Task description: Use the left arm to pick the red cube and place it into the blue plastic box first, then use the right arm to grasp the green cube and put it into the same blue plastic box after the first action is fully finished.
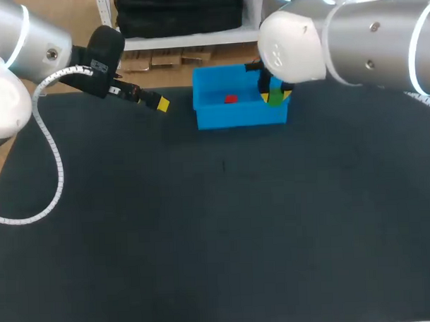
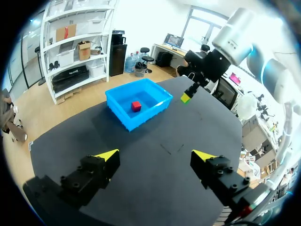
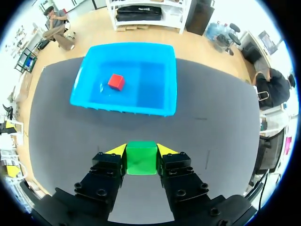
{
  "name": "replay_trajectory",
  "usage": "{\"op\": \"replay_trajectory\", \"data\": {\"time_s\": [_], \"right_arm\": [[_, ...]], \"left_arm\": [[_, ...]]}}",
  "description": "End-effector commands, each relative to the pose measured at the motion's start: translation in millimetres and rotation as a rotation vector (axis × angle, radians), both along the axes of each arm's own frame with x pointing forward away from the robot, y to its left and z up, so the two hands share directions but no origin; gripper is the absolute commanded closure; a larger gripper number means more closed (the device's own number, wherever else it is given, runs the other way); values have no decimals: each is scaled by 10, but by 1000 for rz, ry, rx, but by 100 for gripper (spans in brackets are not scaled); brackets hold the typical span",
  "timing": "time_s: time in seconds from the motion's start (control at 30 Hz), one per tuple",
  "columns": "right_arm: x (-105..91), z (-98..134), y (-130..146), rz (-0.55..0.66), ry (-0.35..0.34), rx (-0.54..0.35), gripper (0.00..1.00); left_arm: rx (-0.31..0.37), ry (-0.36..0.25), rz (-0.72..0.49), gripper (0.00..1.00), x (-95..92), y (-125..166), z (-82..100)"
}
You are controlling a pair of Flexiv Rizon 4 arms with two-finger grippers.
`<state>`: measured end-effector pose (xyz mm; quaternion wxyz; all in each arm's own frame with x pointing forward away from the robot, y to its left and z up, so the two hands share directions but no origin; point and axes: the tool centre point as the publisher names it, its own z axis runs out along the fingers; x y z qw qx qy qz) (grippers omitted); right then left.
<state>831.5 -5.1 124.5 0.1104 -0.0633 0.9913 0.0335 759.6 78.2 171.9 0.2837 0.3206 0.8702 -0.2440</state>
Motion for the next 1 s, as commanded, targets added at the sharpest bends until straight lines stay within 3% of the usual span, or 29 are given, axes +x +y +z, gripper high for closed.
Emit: {"op": "replay_trajectory", "data": {"time_s": [0.03,0.4,1.0], "right_arm": [[-59,107,-68,9,-25,12,100],[59,274,-97,38,-58,23,100],[405,320,-77,73,-80,11,100]], "left_arm": [[-4,-4,-2,0,-5,8,-9],[-4,-4,-2,0,-5,8,-9],[-4,-4,-2,0,-5,8,-9]]}}
